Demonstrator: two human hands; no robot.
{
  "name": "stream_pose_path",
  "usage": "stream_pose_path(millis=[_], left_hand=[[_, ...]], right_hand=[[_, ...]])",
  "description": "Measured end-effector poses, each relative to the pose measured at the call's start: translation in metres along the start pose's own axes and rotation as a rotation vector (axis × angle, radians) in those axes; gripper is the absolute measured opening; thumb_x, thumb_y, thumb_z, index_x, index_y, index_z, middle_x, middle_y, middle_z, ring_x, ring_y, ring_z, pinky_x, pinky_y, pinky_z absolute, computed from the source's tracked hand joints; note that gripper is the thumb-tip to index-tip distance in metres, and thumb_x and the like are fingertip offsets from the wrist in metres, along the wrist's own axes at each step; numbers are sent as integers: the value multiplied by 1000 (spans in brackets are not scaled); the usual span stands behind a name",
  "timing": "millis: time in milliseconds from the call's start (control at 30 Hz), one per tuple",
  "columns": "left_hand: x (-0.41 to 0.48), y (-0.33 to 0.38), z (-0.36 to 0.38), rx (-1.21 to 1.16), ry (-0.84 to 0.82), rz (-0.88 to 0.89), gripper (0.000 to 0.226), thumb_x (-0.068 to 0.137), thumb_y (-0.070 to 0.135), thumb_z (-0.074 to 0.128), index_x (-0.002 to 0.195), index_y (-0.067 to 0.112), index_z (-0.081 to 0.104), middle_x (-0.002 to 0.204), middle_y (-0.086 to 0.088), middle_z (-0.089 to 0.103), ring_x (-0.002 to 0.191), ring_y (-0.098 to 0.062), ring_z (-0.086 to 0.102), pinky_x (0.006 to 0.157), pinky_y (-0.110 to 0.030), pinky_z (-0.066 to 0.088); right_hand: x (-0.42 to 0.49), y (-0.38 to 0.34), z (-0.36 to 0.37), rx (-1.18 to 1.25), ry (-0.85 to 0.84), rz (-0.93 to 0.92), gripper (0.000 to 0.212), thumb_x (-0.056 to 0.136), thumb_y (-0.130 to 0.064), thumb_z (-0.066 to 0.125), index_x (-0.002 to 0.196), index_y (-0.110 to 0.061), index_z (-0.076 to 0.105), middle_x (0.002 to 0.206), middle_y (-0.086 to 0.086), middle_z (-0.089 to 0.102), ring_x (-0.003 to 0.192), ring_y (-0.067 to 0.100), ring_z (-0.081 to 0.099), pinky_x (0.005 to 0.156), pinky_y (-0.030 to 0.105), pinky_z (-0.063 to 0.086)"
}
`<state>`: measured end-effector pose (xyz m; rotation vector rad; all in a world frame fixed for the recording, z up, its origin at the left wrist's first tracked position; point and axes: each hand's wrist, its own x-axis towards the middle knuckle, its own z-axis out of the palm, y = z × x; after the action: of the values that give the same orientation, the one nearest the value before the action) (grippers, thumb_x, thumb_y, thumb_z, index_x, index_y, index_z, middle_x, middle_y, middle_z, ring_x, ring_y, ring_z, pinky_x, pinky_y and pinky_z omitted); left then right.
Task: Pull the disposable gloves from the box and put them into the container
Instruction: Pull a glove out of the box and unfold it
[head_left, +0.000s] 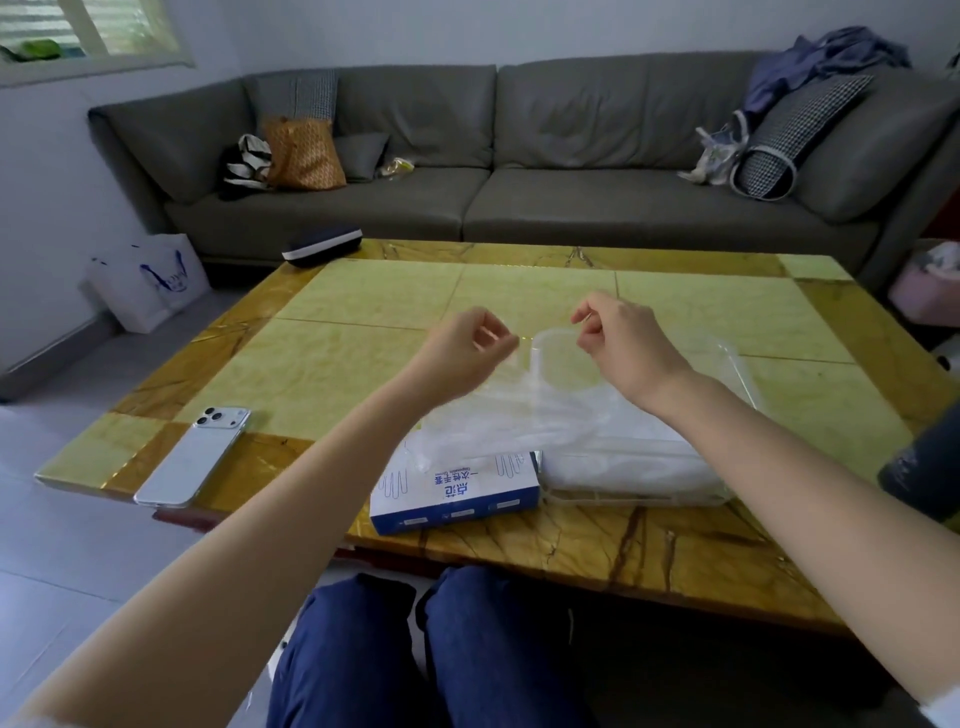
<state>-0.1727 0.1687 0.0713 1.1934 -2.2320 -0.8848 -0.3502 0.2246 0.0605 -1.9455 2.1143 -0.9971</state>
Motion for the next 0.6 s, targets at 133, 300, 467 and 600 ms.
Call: stream_pose_path(millis=[133,300,467,600], left_hand=[[-14,-29,34,139,-157,-23,42,91,31,59,126,9,49,125,-5,55,106,-19,55,89,-24,43],[-20,-35,49,224,-216,30,49,90,33,61,133,14,46,138,-2,48,123,-19,46,97,-21,33],[-22,-33,49,413,-179,128,58,84,32,67,134,19,40,135,-1,49,120,-21,48,102,-40,38],[-14,-20,37,326,-49,139,18,93,18,55,109,15,62,111,1,66,100,-19,60,88,-34,48]], right_hand=[[-26,1,29,-78,-342,-18,42,93,-26,55,131,-11,48,127,6,55,115,22,53,98,31,43],[-30,9,39,23,-321,103,19,93,-17,58,108,-8,65,105,7,66,97,21,62,87,32,49],[-19,7,21,46,-233,117,16,96,-14,52,97,-2,63,88,6,61,75,16,56,71,26,44],[-12,16,5,7,-224,166,22,95,-15,51,98,4,61,89,12,60,77,20,52,67,30,43]])
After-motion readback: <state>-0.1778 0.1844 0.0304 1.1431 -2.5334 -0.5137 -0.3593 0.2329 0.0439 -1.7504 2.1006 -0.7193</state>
